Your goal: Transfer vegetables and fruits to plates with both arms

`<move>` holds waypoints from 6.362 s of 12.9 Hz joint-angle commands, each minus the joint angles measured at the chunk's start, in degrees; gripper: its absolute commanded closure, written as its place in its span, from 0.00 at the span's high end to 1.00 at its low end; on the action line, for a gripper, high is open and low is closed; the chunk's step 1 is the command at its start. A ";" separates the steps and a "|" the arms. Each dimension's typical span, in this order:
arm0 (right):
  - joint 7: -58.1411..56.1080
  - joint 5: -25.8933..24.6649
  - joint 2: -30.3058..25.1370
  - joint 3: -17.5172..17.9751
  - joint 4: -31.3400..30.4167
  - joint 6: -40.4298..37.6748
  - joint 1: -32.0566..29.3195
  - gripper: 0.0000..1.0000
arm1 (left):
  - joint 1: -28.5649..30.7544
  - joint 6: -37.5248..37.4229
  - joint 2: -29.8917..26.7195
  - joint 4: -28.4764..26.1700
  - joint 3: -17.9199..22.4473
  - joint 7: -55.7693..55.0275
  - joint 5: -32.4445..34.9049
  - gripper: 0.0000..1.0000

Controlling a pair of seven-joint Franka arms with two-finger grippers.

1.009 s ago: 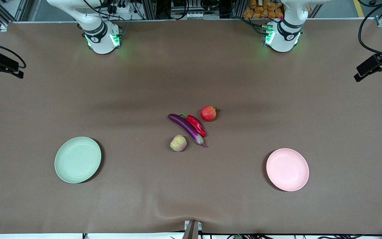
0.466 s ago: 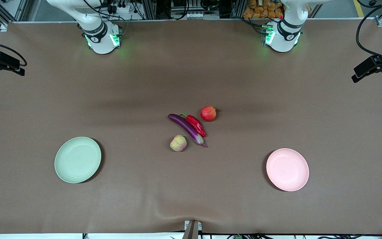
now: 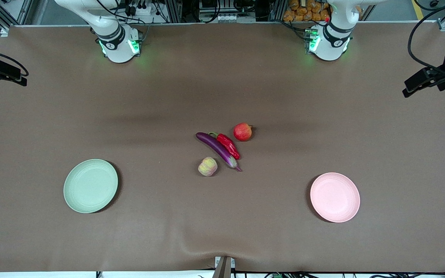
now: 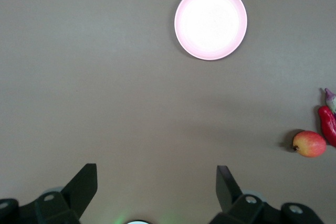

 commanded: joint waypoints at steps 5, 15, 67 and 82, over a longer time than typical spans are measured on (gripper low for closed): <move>-0.05 -0.48 1.22 0.63 -0.75 0.62 -0.91 1.00 | -1.08 8.09 12.01 0.38 -10.04 -13.98 -0.59 1.00; 0.04 1.45 5.78 0.98 -0.57 5.52 1.64 1.00 | -23.57 38.39 30.49 -9.44 -11.12 -60.41 5.21 1.00; 81.52 8.59 50.70 1.16 9.62 60.65 39.17 1.00 | 5.59 45.97 42.78 2.13 -8.66 -31.26 7.58 0.00; 62.22 6.47 38.77 0.19 9.36 44.16 26.28 0.00 | -1.14 43.88 43.06 4.33 -19.03 -55.81 6.78 1.00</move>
